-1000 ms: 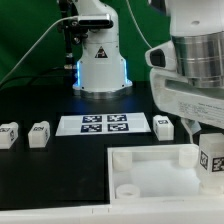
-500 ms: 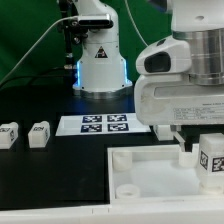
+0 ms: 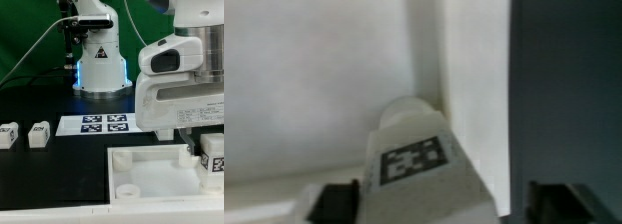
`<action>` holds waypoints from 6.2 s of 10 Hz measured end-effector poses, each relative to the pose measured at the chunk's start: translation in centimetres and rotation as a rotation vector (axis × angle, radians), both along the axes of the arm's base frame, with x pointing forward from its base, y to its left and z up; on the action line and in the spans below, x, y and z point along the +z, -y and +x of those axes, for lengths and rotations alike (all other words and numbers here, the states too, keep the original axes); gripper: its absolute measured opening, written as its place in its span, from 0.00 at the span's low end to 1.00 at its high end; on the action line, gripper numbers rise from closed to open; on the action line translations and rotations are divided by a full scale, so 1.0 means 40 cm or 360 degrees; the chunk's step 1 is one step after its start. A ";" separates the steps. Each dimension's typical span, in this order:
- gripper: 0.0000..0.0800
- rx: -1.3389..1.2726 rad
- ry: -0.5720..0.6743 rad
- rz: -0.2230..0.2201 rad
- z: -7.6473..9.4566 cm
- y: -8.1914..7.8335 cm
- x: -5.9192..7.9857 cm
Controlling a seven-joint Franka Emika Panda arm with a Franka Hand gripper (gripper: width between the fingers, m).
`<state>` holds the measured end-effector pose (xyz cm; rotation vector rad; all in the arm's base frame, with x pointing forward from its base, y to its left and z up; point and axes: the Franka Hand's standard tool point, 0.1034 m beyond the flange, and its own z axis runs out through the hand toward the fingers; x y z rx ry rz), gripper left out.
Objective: Assemble one leg
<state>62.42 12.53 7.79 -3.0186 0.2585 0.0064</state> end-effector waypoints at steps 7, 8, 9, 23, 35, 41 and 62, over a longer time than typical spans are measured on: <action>0.37 -0.1232 -0.0167 0.0086 0.008 0.004 -0.009; 0.37 -0.1433 -0.0193 0.0123 0.012 0.002 -0.010; 0.37 -0.1680 -0.0214 0.0177 0.016 0.004 -0.011; 0.81 -0.0342 0.0013 0.0022 0.006 0.001 -0.019; 0.37 -0.1385 -0.0108 0.0071 0.013 0.005 -0.024; 0.57 -0.2082 -0.0216 0.0216 0.015 -0.009 -0.028; 0.37 -0.1558 -0.0064 0.0095 0.023 0.017 -0.022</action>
Offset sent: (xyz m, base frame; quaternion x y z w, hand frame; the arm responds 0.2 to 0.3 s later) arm 0.0000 0.0000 0.0000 0.0000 0.0000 0.2667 0.9638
